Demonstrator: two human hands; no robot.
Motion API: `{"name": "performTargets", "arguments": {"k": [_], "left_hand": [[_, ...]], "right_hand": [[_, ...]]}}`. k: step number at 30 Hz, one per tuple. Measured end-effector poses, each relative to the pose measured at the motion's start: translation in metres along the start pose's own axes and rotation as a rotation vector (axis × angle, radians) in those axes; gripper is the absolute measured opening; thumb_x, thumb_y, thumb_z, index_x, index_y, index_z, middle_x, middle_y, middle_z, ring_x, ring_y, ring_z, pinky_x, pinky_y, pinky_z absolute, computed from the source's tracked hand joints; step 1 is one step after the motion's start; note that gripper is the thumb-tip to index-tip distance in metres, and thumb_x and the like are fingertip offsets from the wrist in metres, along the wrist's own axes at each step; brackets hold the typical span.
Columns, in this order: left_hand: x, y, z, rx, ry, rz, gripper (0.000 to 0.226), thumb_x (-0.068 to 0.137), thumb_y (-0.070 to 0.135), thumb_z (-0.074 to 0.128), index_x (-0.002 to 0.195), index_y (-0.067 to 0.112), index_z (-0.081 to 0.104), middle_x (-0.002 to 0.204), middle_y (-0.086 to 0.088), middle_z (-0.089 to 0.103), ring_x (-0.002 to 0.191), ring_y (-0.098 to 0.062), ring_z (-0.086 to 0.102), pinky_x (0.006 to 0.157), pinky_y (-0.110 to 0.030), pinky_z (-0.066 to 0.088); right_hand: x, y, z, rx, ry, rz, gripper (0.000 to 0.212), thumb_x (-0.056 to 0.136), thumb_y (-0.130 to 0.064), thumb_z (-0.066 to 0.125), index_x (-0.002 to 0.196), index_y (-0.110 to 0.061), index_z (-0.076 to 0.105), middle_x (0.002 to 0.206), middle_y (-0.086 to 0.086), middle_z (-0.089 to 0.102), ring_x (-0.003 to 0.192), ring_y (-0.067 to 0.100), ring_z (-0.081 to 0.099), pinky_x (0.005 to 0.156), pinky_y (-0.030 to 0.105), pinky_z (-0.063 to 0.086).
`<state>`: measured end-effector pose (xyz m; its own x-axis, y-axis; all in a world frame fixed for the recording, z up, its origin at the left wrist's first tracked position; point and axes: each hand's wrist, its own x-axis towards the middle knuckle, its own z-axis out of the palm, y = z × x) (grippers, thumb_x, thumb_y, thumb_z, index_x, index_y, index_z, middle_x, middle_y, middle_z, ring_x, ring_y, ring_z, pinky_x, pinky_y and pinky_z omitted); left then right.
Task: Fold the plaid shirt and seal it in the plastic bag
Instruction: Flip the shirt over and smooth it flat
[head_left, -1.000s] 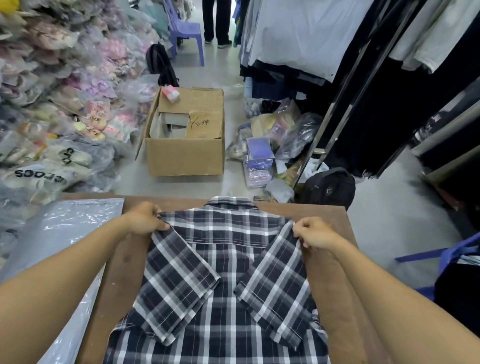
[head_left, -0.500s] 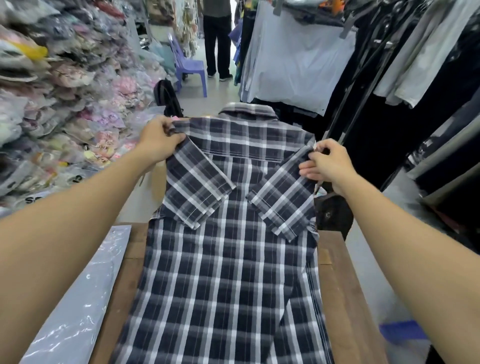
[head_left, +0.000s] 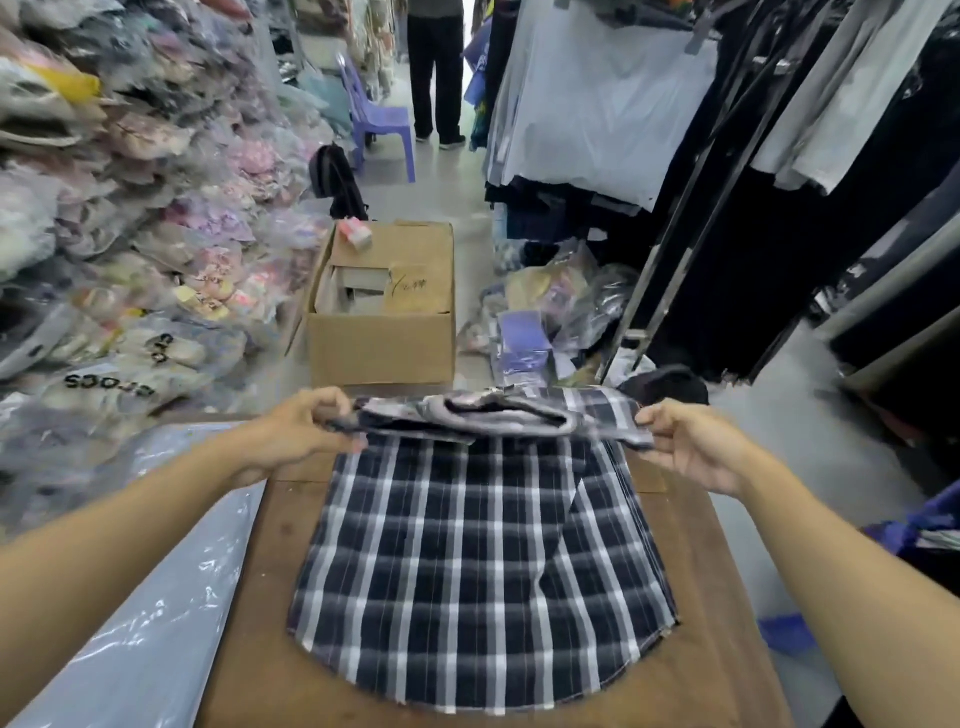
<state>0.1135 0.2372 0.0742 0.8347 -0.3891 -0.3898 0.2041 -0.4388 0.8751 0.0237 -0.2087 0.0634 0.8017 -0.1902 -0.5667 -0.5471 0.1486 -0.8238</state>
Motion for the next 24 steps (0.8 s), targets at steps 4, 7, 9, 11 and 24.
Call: {"name": "performTargets", "arguments": {"k": [4, 7, 9, 11, 24], "left_hand": [[-0.023, -0.058, 0.003, 0.095, -0.227, -0.228, 0.065, 0.034, 0.036, 0.101, 0.084, 0.012, 0.066, 0.102, -0.014, 0.072, 0.098, -0.026, 0.069, 0.082, -0.027, 0.051], [-0.027, -0.081, 0.015, 0.099, -0.171, -0.319, 0.058, 0.048, 0.044, 0.097, 0.091, 0.016, 0.07, 0.11, -0.003, 0.069, 0.105, -0.02, 0.064, 0.096, -0.034, 0.047], [-0.022, -0.086, 0.03, -0.068, -0.02, -0.342, 0.044, 0.068, 0.047, 0.087, 0.086, 0.015, 0.063, 0.099, -0.005, 0.064, 0.092, -0.019, 0.062, 0.087, -0.033, 0.051], [-0.016, -0.085, 0.044, -0.2, 0.149, -0.377, 0.031, 0.083, 0.044, 0.074, 0.091, 0.016, 0.064, 0.09, -0.018, 0.053, 0.077, -0.022, 0.059, 0.068, -0.027, 0.048], [-0.027, -0.091, 0.034, -0.342, -0.124, -0.449, 0.038, 0.081, 0.02, 0.072, 0.113, 0.002, 0.062, 0.114, -0.02, 0.066, 0.101, -0.037, 0.063, 0.093, -0.047, 0.054]], "right_hand": [[-0.007, 0.07, -0.021, -0.05, -0.104, 0.259, 0.025, 0.095, -0.008, 0.047, 0.076, -0.008, 0.064, 0.083, 0.011, 0.068, 0.073, 0.024, 0.068, 0.063, 0.029, 0.06], [-0.012, 0.097, -0.018, -0.061, -0.115, 0.349, 0.014, 0.092, -0.011, 0.056, 0.079, -0.012, 0.062, 0.098, 0.013, 0.067, 0.086, 0.029, 0.07, 0.063, 0.031, 0.06], [-0.016, 0.104, -0.009, -0.079, -0.07, 0.324, 0.006, 0.093, -0.015, 0.057, 0.096, -0.014, 0.063, 0.105, 0.012, 0.069, 0.086, 0.028, 0.071, 0.063, 0.032, 0.059], [-0.016, 0.107, 0.001, -0.131, 0.014, 0.274, 0.02, 0.093, -0.023, 0.067, 0.111, -0.014, 0.062, 0.106, 0.009, 0.07, 0.09, 0.025, 0.07, 0.069, 0.034, 0.057], [-0.029, 0.115, -0.005, -0.228, -0.064, 0.242, 0.03, 0.093, -0.005, 0.062, 0.123, 0.0, 0.06, 0.114, 0.019, 0.073, 0.099, 0.035, 0.069, 0.09, 0.046, 0.057]]}}
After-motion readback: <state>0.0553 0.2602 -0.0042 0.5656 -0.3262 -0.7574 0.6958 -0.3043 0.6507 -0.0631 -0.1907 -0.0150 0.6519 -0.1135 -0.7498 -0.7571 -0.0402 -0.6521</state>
